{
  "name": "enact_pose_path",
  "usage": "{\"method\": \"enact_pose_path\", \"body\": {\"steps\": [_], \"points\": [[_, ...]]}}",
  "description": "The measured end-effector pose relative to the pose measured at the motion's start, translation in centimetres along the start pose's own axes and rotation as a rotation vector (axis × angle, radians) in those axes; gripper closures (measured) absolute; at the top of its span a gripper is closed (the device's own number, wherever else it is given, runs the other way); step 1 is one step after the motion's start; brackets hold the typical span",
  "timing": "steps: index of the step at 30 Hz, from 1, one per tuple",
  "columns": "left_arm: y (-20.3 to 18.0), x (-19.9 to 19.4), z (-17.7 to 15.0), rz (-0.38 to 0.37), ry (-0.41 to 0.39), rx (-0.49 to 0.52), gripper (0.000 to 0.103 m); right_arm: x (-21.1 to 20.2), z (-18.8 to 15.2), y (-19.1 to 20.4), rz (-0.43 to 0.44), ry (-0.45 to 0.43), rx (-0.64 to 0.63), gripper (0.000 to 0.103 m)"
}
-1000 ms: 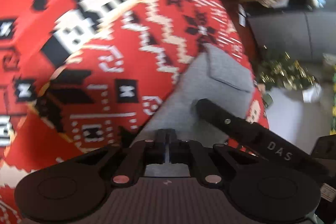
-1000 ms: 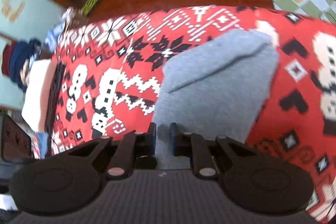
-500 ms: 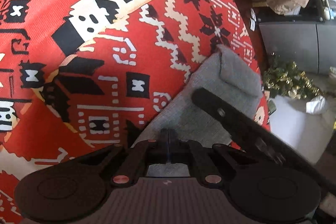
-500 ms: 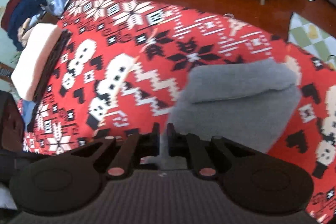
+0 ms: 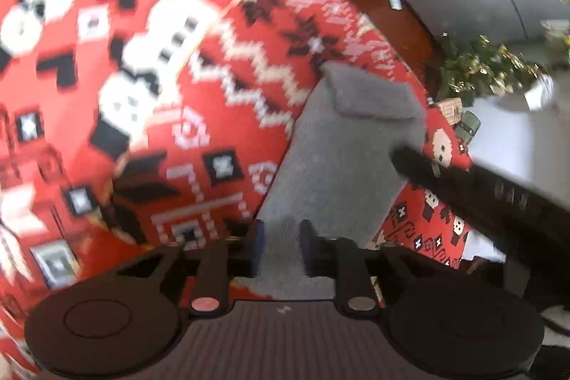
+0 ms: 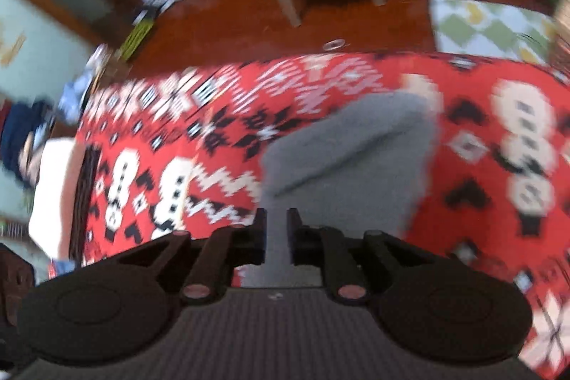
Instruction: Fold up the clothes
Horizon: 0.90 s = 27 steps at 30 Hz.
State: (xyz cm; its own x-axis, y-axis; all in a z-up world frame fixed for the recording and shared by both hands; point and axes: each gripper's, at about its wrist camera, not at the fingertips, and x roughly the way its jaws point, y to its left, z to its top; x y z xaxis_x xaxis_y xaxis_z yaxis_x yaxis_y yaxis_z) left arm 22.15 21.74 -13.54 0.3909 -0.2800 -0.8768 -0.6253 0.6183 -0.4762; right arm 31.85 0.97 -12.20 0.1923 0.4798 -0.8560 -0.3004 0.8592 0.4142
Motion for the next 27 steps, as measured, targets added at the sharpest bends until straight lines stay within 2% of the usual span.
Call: {"method": "enact_pose_path", "body": {"steps": [3,5,8,10,14,20,27], "points": [[-0.9,-0.7,1.4,0.021,-0.047,0.113,0.075,-2.4,-1.4,-2.9,-0.097,-0.064,0.130,0.080],[-1.2,-0.3,2.6,0.042,-0.061,0.162,0.074,-2.7,-2.3,-4.5,-0.113,-0.068,0.208,0.080],[-1.3,0.7,4.2,0.061,-0.053,0.176,0.070,-2.5,-3.7,-6.6,-0.117,-0.066,0.320,0.080],[-1.5,1.1,5.0,0.072,-0.054,0.186,0.063,-2.1,-4.2,-6.9,-0.095,-0.068,0.340,0.079],[-2.1,1.9,5.7,0.101,-0.036,0.218,0.059,-1.0,-4.4,-6.7,-0.076,-0.086,0.364,0.078],[-3.2,3.6,5.8,0.165,-0.012,0.294,0.059,0.9,-5.0,-7.5,-0.064,-0.109,0.440,0.077],[-4.1,5.0,5.6,0.198,0.007,0.325,0.066,2.2,-5.5,-8.0,-0.048,-0.123,0.410,0.074]]}}
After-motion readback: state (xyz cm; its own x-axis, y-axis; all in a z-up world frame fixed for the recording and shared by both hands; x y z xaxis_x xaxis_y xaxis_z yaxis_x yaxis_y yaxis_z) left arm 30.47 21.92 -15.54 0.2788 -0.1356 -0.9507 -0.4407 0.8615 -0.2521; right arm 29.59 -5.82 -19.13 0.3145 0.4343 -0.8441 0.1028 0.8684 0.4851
